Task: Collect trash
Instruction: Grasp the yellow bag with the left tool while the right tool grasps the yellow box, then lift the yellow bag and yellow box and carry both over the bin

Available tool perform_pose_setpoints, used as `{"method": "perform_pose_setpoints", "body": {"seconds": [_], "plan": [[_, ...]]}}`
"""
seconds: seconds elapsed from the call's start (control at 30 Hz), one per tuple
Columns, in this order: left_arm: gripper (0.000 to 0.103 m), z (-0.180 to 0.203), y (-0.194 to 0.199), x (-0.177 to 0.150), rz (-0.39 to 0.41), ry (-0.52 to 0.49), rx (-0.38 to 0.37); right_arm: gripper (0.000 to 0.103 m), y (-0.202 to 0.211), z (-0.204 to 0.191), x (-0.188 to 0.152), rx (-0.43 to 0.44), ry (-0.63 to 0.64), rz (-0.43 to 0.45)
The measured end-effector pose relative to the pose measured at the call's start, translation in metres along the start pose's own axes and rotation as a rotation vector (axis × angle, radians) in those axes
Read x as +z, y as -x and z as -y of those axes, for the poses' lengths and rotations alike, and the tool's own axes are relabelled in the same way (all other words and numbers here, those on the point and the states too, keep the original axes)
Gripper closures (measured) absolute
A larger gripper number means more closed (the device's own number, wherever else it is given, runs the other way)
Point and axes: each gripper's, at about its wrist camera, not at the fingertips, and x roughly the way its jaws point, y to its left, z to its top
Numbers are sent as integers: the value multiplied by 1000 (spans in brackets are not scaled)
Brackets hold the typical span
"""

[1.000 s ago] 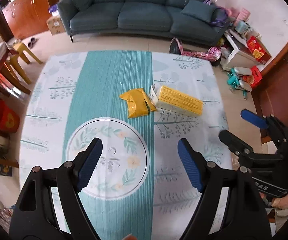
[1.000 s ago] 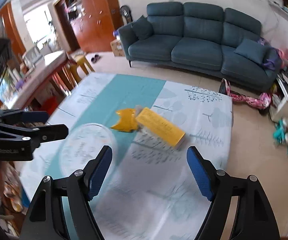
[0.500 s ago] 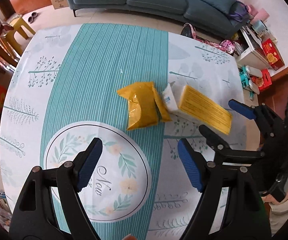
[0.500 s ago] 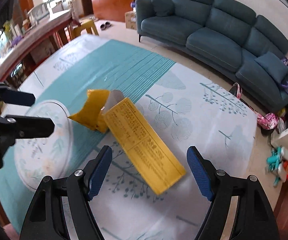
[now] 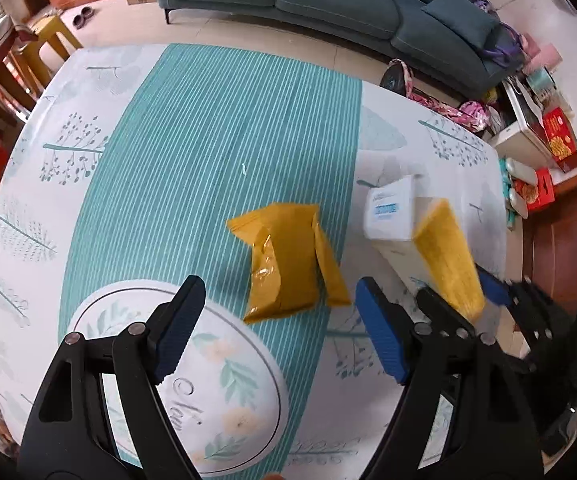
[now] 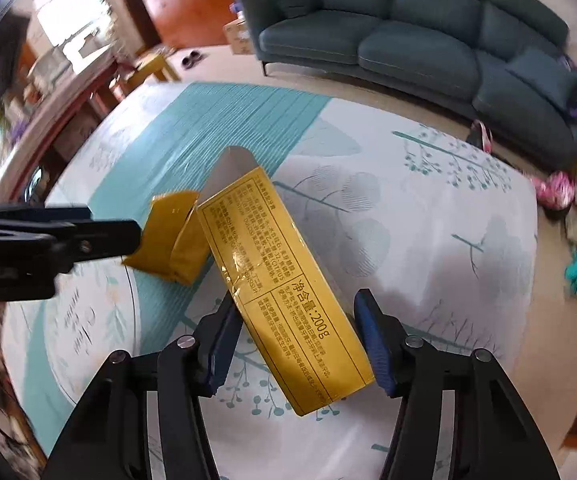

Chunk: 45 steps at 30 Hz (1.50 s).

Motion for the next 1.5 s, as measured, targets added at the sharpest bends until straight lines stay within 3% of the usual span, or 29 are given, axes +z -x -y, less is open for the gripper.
{"method": "perform_pose_setpoints", "body": {"seconds": [0.17,0.4,0.53,0.63,0.7,1.1,1.3,1.5], "plan": [[28,8,-24,9,-59,11,8,51,4,15,-2,19,-102,-5],[29,5,-52,13,-110,70,23,51,11,16,-13,41,-131,3],[68,3,-58,11,-113,93,-15,51,13,14,-19,60,-137,3],[86,6,-56,7,-103,79,-36,52,15,10,-25,68,-141,2],[91,8,-51,3,-84,69,-31,52,17,8,-28,79,-151,0],[94,-13,17,-50,2,6,-7,52,44,-18,-67,183,-261,5],[94,-49,67,-95,36,-42,9,52,78,-50,-105,236,-331,28],[94,-93,129,-161,81,-114,-9,53,122,-96,-160,274,-425,64]]}}
